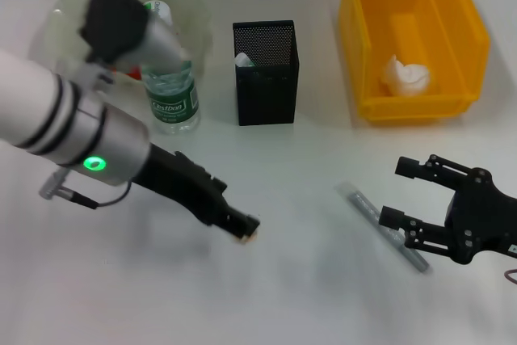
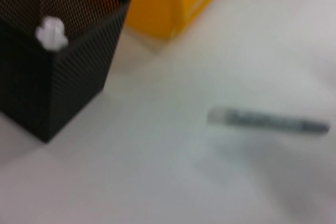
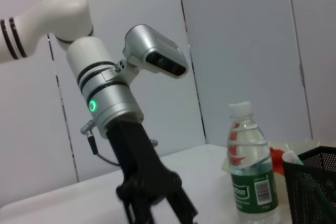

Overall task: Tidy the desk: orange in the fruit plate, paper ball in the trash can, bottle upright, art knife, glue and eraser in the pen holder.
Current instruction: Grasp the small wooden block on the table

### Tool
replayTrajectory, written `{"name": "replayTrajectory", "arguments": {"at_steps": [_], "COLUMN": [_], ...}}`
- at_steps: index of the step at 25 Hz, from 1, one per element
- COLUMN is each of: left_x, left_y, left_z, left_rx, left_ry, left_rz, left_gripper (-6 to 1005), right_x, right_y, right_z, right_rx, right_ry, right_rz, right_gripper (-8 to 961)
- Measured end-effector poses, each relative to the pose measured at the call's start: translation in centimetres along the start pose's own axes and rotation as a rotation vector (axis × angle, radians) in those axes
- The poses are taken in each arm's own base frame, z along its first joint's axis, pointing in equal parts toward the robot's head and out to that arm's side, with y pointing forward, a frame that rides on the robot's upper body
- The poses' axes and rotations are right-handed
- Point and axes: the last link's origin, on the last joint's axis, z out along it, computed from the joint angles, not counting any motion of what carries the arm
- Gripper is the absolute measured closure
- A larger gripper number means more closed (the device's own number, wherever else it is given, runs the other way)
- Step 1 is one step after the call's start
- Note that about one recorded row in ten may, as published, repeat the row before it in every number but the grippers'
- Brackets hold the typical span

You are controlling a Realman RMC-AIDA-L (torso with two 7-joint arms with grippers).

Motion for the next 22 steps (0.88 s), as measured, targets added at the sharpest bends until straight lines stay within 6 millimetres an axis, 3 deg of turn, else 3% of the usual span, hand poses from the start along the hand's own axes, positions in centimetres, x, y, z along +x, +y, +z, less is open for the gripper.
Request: {"name": "replayTrajectory", "arguments": {"at_steps": [3,4,10,22], "left_x": [0.0,0.6,2.5,3.1], "left_y": [0.0,1.3,3.3,3.5], "left_z": [0.0,1.7,2.9,3.6], "left_rx": [0.0,0.08,0.157,0.176], "left_ry": [0.0,-0.133,-0.229,-0.249], "left_rz": [0.0,0.072,0.153,0.161], "left_gripper": [208,209,213,221], "right_x": [0.0,0.1,0.2,0.0], "right_y": [-0.2,-0.3,-0.6,-0.8], "right_z": [0.1,0.3,0.9,1.3], "right_rx": [0.007,0.01,0.012,0.004], "right_ry": [0.005,0.007,0.012,0.015], "right_rz": [0.002,0.007,0.016,0.009], "right_gripper": [191,191,191,191]}}
